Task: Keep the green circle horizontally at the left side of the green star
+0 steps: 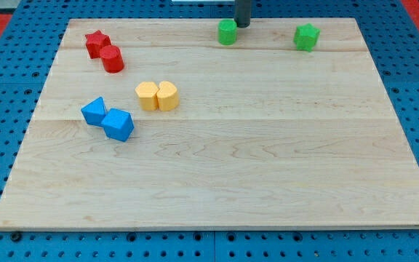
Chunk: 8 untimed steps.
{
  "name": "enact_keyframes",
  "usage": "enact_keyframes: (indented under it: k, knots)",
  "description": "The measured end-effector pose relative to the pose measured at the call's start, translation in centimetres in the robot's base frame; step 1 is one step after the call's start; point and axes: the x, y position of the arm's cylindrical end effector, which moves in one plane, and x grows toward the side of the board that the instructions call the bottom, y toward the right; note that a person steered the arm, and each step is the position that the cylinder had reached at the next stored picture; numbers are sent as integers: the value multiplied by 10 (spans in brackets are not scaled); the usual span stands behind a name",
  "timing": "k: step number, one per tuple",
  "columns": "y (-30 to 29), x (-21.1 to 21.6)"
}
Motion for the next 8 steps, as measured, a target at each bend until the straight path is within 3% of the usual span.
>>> enact_keyframes:
  k: [1,3,4,5,6,7,8]
  knots:
    - [-45,1]
    - [-43,26]
    - [-35,54]
    - [-61,114]
    - [-59,116]
    - [-38,83]
    - [-47,89]
